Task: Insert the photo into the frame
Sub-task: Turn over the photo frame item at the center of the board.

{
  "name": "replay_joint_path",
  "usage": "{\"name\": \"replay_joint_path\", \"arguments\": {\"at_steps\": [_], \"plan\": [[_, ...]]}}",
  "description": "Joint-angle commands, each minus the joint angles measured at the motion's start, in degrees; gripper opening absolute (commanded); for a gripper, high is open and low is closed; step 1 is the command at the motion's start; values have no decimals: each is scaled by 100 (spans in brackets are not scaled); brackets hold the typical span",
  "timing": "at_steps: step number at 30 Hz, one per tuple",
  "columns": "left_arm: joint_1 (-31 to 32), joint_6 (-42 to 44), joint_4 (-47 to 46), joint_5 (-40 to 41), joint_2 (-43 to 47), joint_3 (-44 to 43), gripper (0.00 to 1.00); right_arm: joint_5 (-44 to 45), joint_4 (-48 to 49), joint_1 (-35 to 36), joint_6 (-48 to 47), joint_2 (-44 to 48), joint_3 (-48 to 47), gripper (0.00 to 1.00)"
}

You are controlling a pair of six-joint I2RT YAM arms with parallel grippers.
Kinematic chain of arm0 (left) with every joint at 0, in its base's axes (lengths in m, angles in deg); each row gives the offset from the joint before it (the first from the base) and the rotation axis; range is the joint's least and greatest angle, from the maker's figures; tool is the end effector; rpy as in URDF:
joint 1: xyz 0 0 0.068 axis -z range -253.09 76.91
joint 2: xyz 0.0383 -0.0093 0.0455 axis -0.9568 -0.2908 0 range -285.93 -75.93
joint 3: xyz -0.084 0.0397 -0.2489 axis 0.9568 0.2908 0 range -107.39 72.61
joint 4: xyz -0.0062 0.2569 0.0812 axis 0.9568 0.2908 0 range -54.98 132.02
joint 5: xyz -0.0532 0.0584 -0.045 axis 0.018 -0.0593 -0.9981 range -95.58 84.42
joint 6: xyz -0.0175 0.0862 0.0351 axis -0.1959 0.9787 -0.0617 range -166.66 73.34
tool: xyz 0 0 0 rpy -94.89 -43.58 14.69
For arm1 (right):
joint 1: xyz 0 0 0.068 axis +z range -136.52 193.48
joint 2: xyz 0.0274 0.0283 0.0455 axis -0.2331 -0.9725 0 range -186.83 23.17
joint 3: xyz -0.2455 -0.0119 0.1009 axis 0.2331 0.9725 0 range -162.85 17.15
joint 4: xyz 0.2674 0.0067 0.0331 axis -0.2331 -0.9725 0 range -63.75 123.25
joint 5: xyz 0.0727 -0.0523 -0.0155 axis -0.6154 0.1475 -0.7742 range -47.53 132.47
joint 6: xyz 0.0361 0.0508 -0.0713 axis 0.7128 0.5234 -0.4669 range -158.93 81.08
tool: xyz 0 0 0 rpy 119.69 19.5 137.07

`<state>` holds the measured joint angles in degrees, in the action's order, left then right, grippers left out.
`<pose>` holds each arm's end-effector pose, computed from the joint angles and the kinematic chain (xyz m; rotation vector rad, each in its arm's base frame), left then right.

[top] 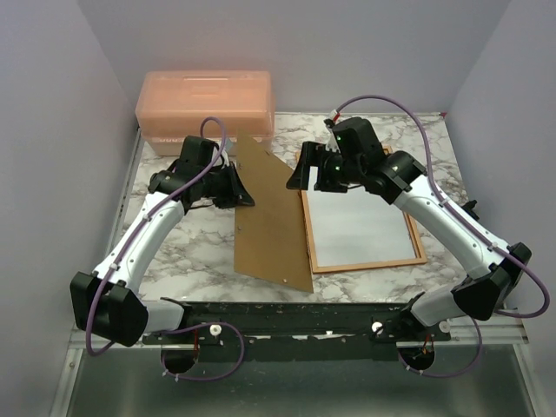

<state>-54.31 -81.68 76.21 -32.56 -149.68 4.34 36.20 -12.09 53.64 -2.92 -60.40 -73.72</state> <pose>0.2805 -0.1365 0.2860 -0.1170 2.5055 -0.9828 0.2694 0.2396 0.3622 -0.1488 2.3623 0.8132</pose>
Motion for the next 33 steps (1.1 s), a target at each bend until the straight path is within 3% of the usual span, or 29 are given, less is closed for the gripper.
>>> {"name": "replay_joint_path", "arguments": {"at_steps": [1,10,17,20,26,33], "plan": [[21,163,142,195,102,-273,0,51,281,-105,44,87,296,88],[11,128,354,749,718,-578,0,-588,804,-491,115,189,1054,88],[-50,-77,-59,703,1632,-697,0,-1848,1812,-1338,248,605,2217,94],[-101,-214,-442,340,1936,-653,0,-2321,2330,-1693,273,909,2698,100],[-280,-686,-1330,-827,2148,-520,0,-3501,3162,-2389,263,1325,3354,100],[-750,-1827,-3383,-2299,2372,414,0,-5073,5079,-2966,1245,1649,4058,100]]}}
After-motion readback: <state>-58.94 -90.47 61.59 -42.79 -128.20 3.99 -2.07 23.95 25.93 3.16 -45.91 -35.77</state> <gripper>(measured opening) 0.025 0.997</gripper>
